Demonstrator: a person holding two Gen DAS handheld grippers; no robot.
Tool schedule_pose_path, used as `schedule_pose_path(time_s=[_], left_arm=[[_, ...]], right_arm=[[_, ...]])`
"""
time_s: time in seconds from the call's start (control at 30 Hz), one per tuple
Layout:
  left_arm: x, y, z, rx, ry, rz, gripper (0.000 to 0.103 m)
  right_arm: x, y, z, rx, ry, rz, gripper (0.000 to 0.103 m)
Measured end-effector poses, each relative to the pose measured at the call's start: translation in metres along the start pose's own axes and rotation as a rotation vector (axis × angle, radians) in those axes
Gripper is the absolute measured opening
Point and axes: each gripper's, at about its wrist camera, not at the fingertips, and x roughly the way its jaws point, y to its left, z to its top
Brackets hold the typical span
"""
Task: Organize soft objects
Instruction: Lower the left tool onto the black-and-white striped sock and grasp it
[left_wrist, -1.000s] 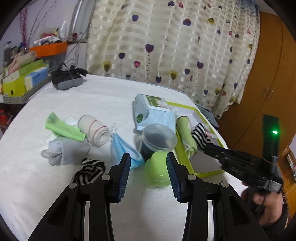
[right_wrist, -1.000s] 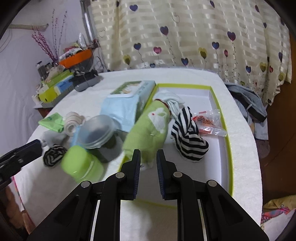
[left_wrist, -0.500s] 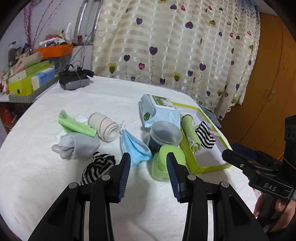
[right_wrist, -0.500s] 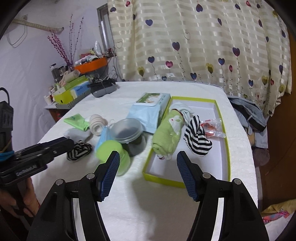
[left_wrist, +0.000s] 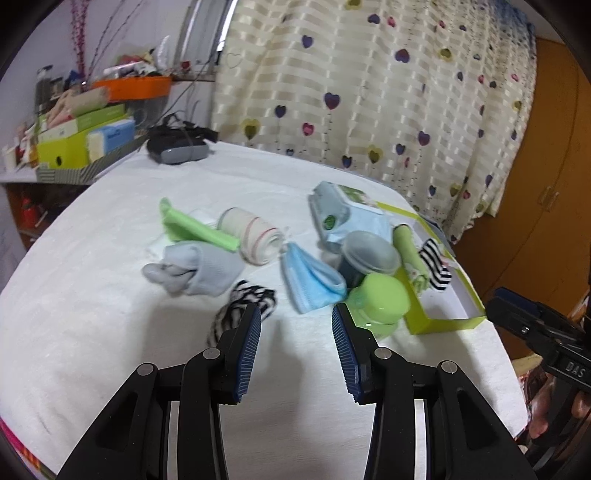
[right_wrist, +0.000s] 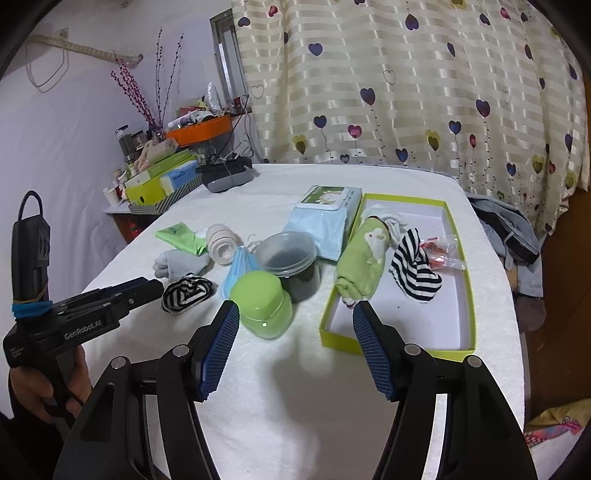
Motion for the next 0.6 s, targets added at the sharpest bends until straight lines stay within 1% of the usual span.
schedule_pose_path(time_s=[0.3,0.6], left_arm=[[-0.001,0.020,-0.002,-0.026,-0.001,0.031,0.039],[0.013,0.027,-0.003,-0.035,0.032,0.044,0.040]], right_arm=[[-0.002,0.010,0.000,-0.020,-0.004,0.016,0.065],[0.004,0.015,0.001,-0.033,0.011,0.039,0.065]])
